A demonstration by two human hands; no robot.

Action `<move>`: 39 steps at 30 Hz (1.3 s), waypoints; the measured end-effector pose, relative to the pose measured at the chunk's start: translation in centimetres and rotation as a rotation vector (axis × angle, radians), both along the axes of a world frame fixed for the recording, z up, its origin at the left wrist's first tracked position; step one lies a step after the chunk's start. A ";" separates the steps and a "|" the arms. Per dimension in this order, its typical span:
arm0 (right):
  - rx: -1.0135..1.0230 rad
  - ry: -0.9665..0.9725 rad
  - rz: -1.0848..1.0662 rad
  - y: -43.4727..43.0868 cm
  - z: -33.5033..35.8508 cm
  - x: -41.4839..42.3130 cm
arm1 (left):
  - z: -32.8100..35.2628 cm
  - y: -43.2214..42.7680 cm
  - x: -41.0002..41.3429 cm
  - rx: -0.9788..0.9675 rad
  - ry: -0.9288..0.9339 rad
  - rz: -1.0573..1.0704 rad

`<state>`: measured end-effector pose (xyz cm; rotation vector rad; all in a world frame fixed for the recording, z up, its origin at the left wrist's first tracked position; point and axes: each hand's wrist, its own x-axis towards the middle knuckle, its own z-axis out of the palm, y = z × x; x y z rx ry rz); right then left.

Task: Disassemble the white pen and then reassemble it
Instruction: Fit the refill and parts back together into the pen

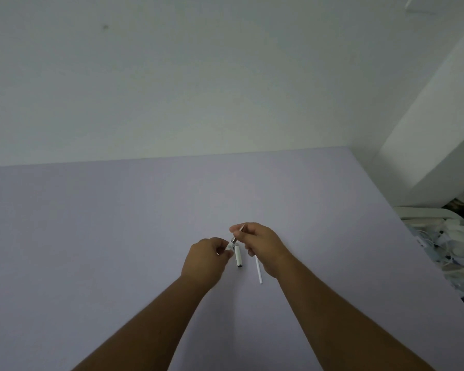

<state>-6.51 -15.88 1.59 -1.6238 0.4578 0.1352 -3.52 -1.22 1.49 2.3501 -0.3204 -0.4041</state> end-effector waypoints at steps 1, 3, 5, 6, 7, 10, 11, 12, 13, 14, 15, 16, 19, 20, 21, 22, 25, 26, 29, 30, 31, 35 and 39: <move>-0.035 0.001 -0.006 0.1 0.3 0.0 | 0.4 -0.1 0.0 0.001 -0.014 -0.006; -0.127 0.033 -0.033 0.3 0.9 0.2 | 1.1 -0.2 -0.2 0.001 -0.037 -0.015; -0.118 0.034 -0.034 0.4 1.5 0.2 | 1.6 -0.1 -0.3 -0.012 -0.043 -0.010; -0.057 0.014 -0.024 0.3 1.8 0.1 | 1.9 -0.1 -0.3 -0.020 -0.040 -0.001; 0.001 -0.003 -0.012 0.2 2.1 0.1 | 2.2 0.0 -0.3 -0.027 -0.035 0.010; -0.081 0.014 -0.015 0.2 2.5 0.2 | 2.7 -0.1 -0.3 -0.035 -0.036 0.015; -0.145 0.045 -0.034 0.3 2.6 0.3 | 2.9 -0.2 -0.4 -0.028 -0.040 0.008; -0.167 0.066 -0.042 0.4 2.8 0.3 | 3.0 -0.2 -0.5 -0.026 -0.042 0.005; -0.139 0.067 -0.033 0.5 2.8 0.3 | 3.0 -0.2 -0.5 -0.032 -0.036 0.009; -0.060 0.048 -0.016 0.3 2.7 0.3 | 3.0 -0.1 -0.5 -0.042 -0.025 0.019; 0.016 0.021 0.000 0.2 2.8 0.1 | 3.1 0.0 -0.5 -0.051 -0.016 0.027; 0.047 -0.002 0.009 0.2 2.9 -0.1 | 3.2 0.0 -0.5 -0.054 -0.012 0.031; -0.098 0.041 -0.028 0.3 3.0 0.0 | 3.4 0.0 -0.6 -0.043 -0.009 0.011; -0.142 0.069 -0.047 0.5 3.1 0.0 | 3.4 0.0 -0.7 -0.041 -0.007 0.005; -0.141 0.078 -0.048 0.6 3.2 0.0 | 3.4 0.0 -0.8 -0.044 -0.005 0.005; -0.087 0.061 -0.036 0.5 3.1 -0.1 | 3.4 0.1 -0.8 -0.050 -0.002 0.011; 0.049 0.004 -0.008 0.3 3.4 -0.2 | 3.6 0.3 -0.5 -0.052 0.001 0.027; 0.002 0.011 -0.016 0.4 3.4 -0.1 | 3.7 0.2 -0.5 -0.047 -0.002 0.020; -0.128 0.080 -0.062 0.8 3.7 0.0 | 3.9 0.0 -0.7 -0.043 -0.010 0.000; -0.079 0.065 -0.056 0.8 3.6 0.0 | 3.8 0.0 -0.7 -0.045 -0.009 0.004; -0.001 0.040 -0.038 0.6 3.6 0.0 | 3.8 0.1 -0.6 -0.047 -0.006 0.013; -0.024 0.025 -0.046 0.7 3.7 0.0 | 3.8 0.4 -0.2 -0.033 -0.001 0.015; -0.013 0.066 -0.042 0.7 3.7 0.0 | 3.6 0.4 -0.3 -0.041 0.014 0.020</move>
